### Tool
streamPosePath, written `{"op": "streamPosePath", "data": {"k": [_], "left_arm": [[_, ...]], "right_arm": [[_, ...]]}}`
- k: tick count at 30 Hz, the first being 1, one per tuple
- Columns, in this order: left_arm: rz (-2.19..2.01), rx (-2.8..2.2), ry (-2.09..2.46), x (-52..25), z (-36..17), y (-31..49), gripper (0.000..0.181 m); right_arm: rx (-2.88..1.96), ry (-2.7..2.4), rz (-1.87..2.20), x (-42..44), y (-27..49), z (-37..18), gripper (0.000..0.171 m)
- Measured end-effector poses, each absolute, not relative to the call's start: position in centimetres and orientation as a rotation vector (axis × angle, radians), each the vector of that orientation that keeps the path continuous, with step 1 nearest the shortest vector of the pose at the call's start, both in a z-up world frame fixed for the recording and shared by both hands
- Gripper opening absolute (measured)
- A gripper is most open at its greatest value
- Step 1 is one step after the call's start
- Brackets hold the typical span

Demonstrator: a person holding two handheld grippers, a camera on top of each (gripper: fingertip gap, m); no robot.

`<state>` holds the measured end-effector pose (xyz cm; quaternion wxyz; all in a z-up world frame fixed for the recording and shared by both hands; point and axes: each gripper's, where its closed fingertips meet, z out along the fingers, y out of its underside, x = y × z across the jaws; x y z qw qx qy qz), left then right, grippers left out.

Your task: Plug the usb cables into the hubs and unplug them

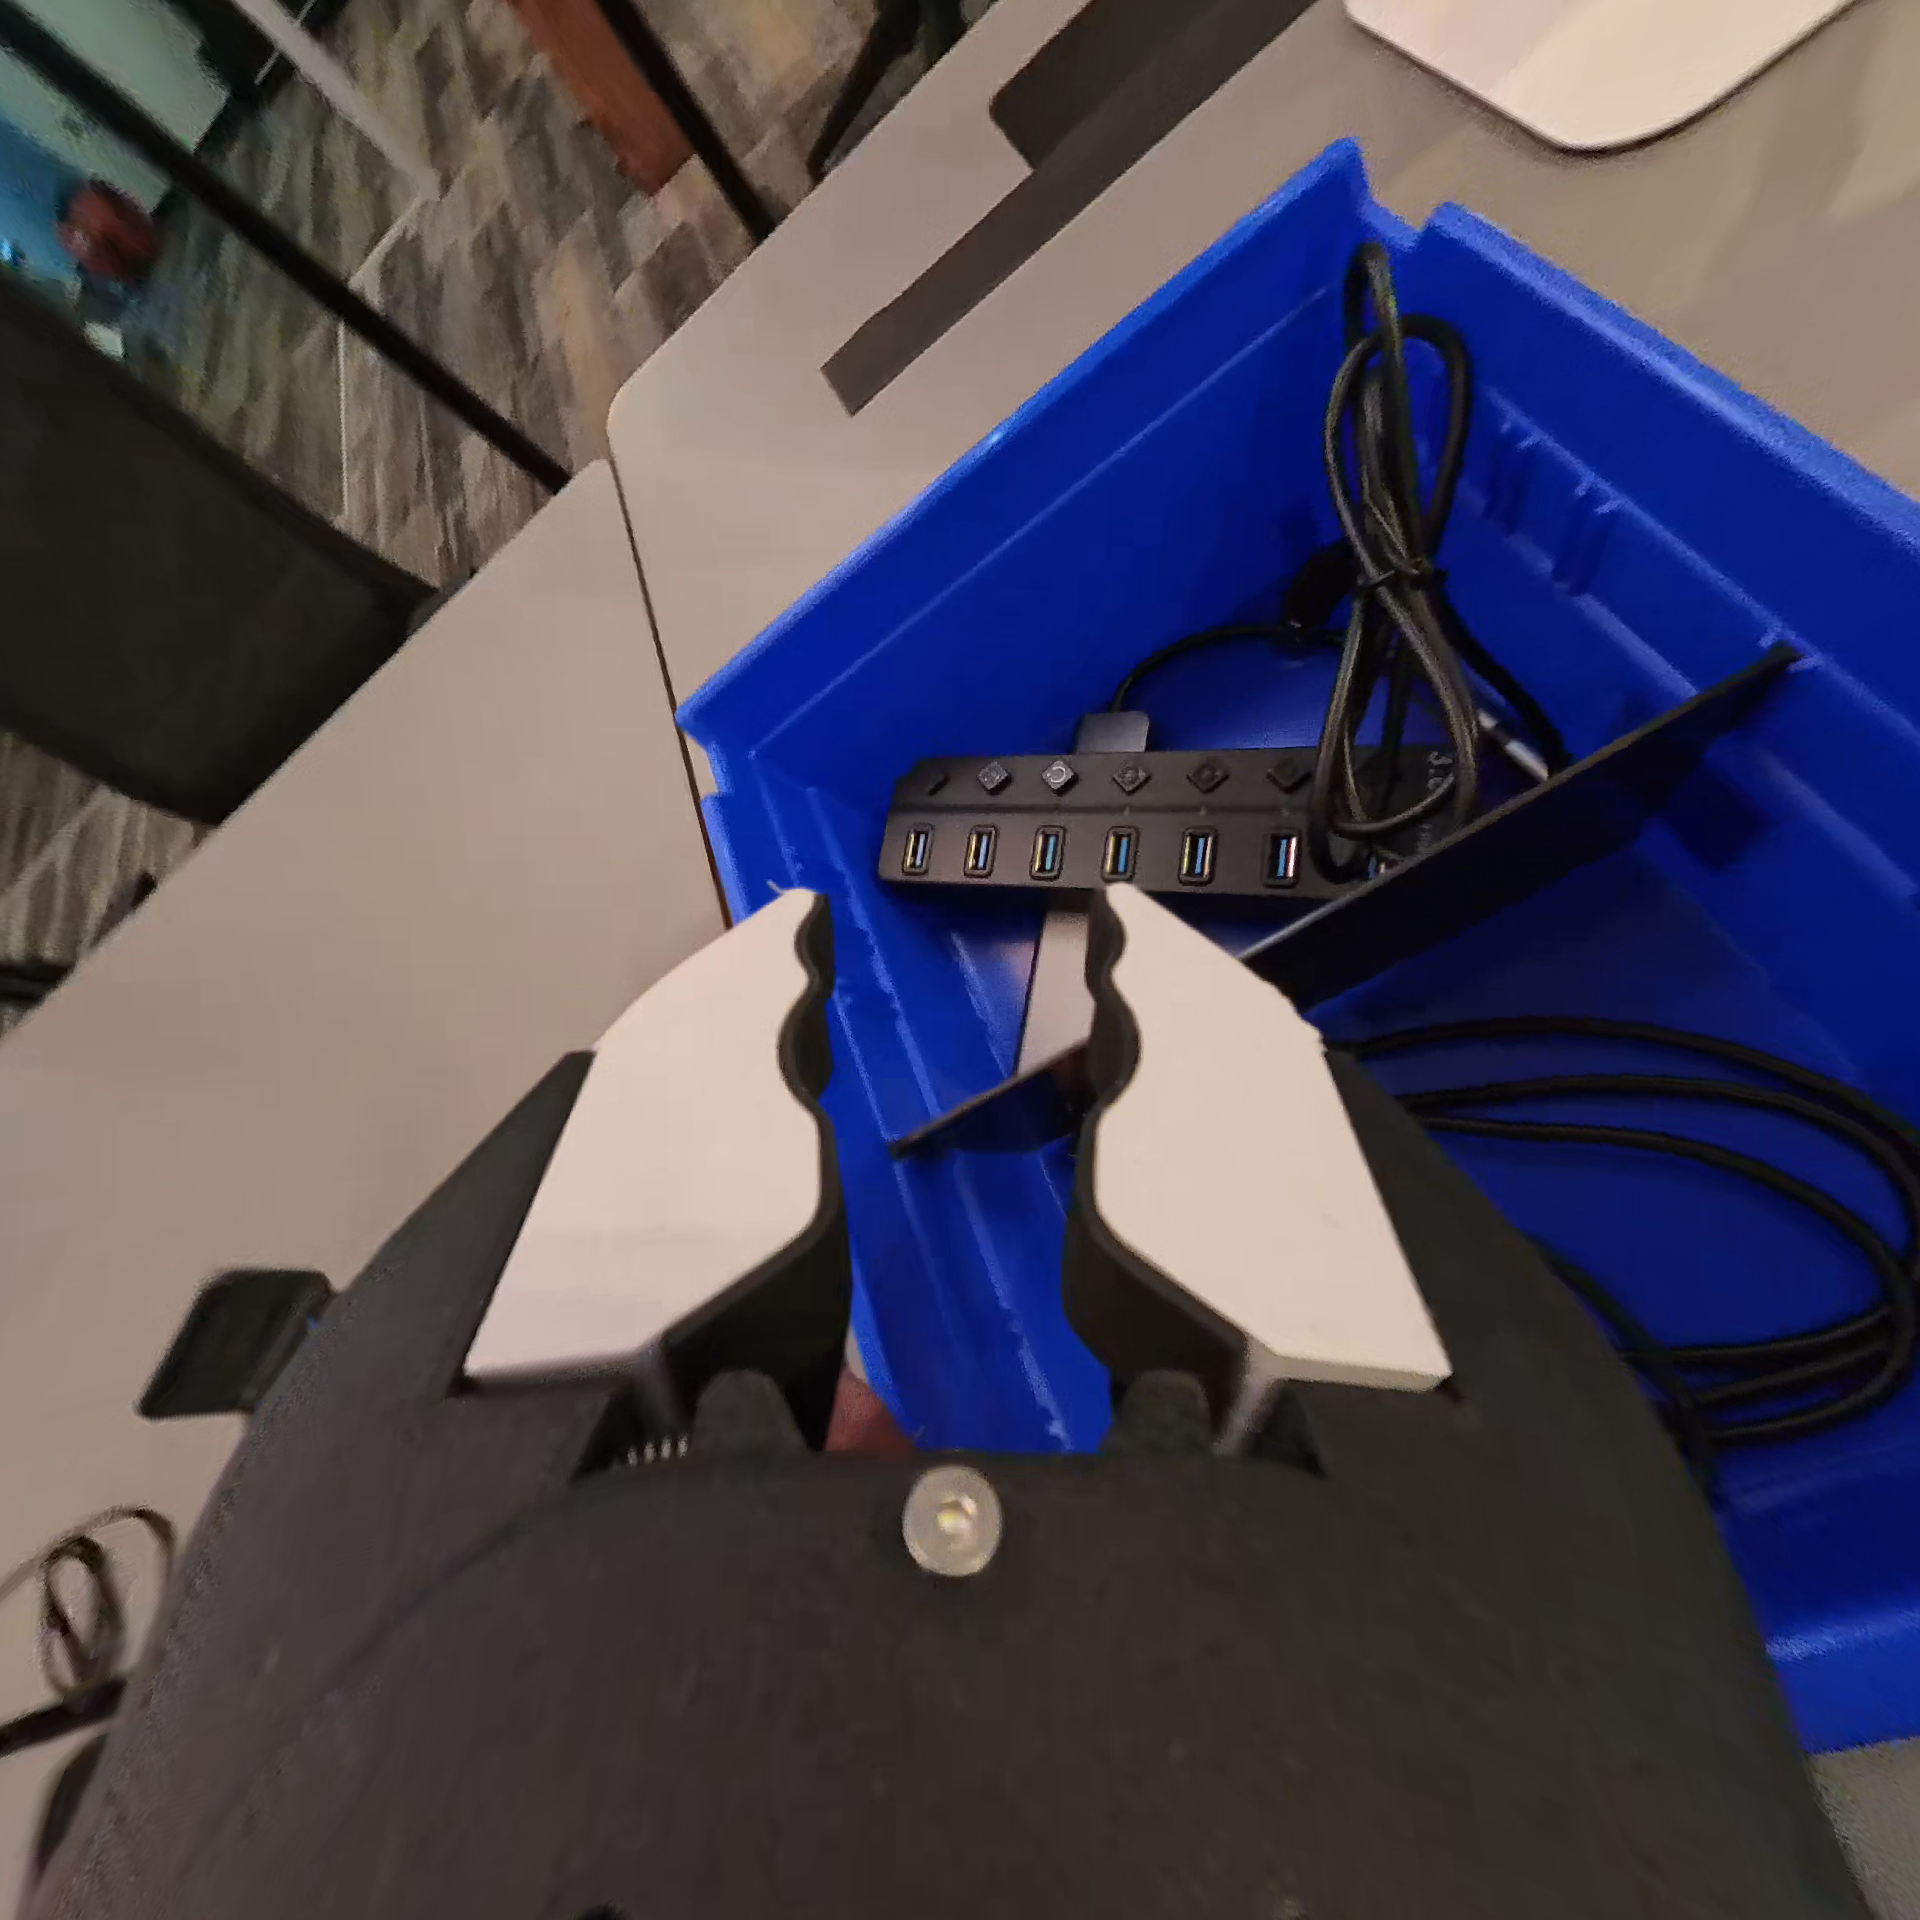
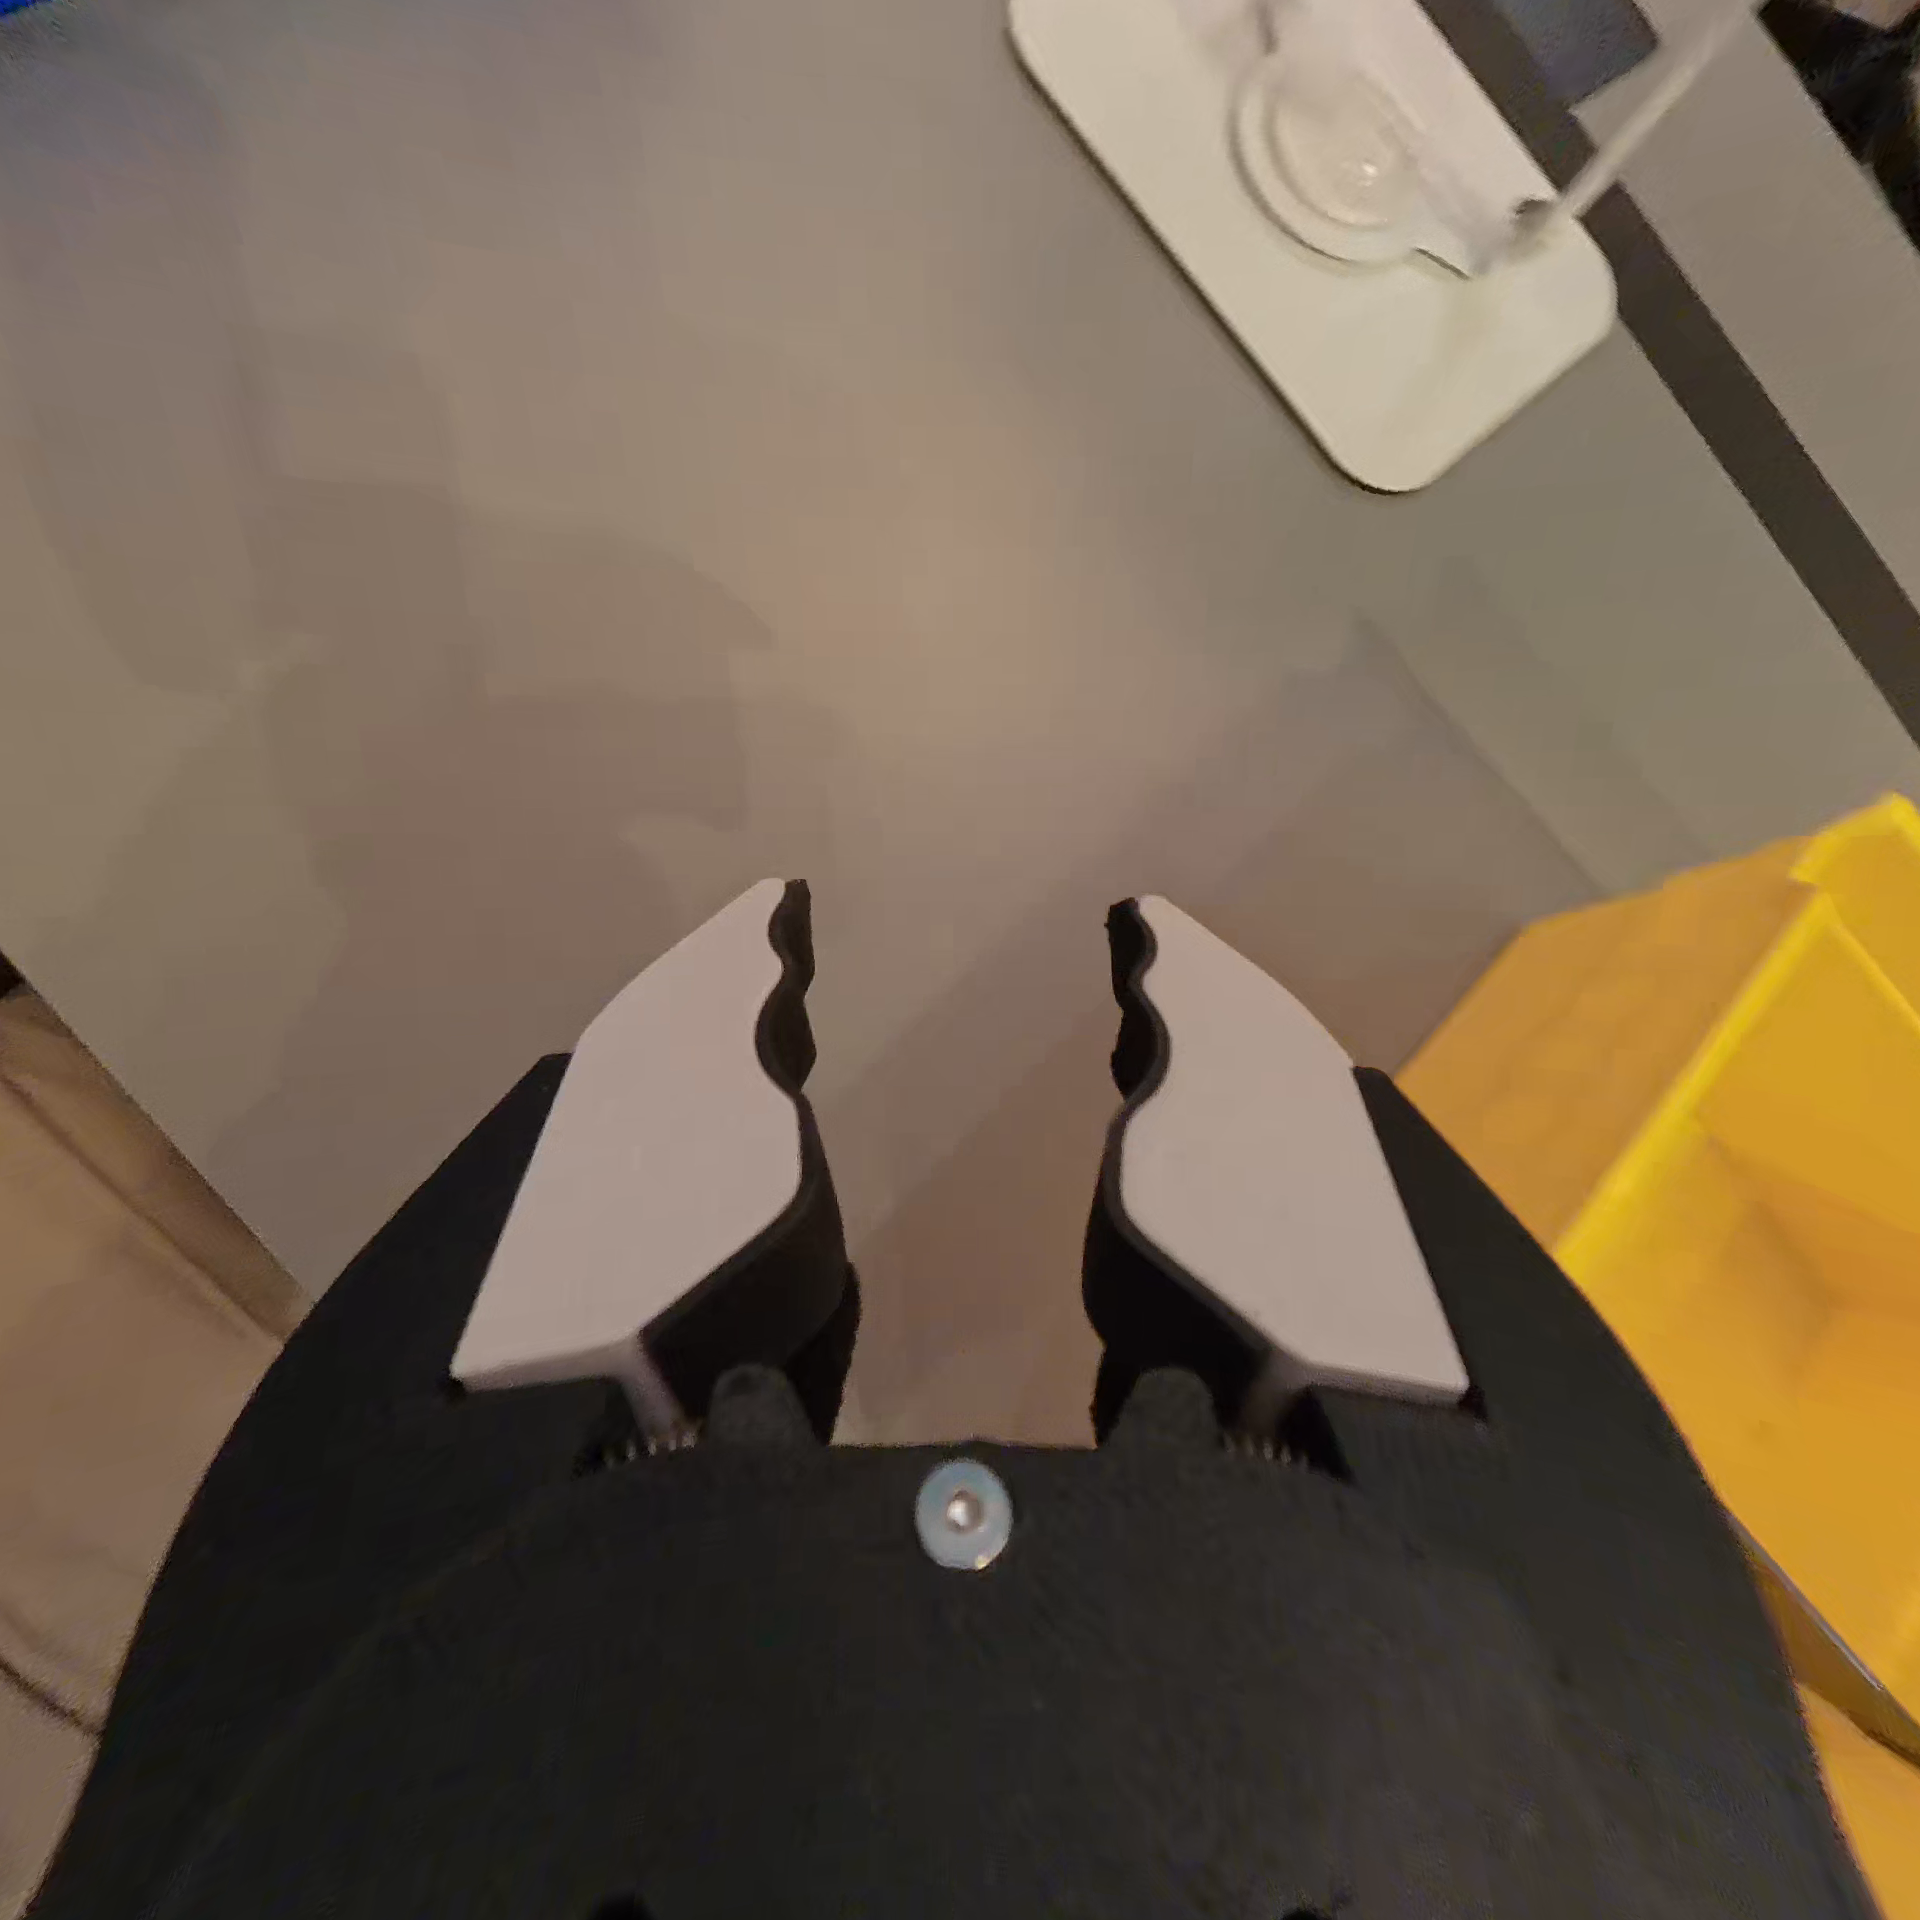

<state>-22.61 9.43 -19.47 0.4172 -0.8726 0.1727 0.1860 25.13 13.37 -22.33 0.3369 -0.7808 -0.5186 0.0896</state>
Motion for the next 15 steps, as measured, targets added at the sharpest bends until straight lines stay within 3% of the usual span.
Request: {"op": "streamPosePath", "data": {"k": [2,5,15], "left_arm": [[0.491,-2.194,0.560,-22.4,-19.4,10.3,0.050],[0.463,-2.262,0.722,-22.1,-20.5,11.5,0.070],[0.523,-2.184,1.449,-21.0,-24.2,14.6,0.063]], "right_arm": [[-2.034,-1.377,0.274,23.9,12.4,-23.4,0.056],[-2.055,-1.400,0.297,23.4,11.7,-24.8,0.057],[-2.109,-1.432,0.330,23.5,11.4,-27.6,0.058]]}}
